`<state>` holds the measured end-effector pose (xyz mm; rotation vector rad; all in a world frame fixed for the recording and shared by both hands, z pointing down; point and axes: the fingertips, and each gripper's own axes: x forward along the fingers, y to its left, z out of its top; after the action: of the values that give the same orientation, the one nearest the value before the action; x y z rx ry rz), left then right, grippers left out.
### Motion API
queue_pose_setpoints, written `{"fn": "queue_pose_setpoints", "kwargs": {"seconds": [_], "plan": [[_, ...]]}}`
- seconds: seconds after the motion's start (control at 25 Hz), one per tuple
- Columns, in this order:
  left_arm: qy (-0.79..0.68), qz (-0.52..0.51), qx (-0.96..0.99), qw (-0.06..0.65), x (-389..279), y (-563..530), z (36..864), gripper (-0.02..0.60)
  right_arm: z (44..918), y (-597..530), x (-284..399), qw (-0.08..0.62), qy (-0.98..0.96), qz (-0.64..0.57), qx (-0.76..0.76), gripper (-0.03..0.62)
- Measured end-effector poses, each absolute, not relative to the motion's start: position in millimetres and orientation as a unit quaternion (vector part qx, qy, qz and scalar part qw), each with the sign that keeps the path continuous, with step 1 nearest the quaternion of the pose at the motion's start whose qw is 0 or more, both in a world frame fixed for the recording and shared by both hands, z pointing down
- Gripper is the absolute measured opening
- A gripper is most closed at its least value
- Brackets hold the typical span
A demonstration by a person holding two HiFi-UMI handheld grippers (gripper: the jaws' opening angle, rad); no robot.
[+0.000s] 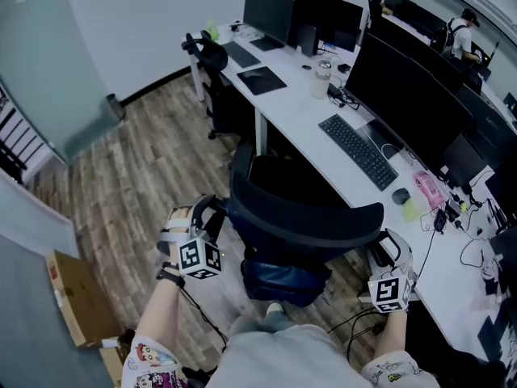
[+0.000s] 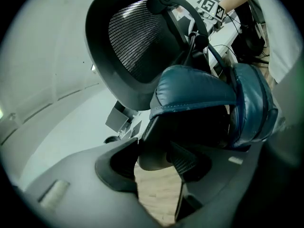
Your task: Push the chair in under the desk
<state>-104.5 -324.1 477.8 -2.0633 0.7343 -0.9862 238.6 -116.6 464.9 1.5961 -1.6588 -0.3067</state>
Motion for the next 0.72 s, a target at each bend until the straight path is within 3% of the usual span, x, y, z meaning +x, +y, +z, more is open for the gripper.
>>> {"fn": "queue_pose_setpoints", "kwargs": {"seconds": [0.72], "plan": [[0.161,-0.321,-0.835,0.418,-39.8,-438.0,476.4,0.222,467.9,-142.9,230.0,0.413,-0.548,-0.056,0.725,0.239]]}}
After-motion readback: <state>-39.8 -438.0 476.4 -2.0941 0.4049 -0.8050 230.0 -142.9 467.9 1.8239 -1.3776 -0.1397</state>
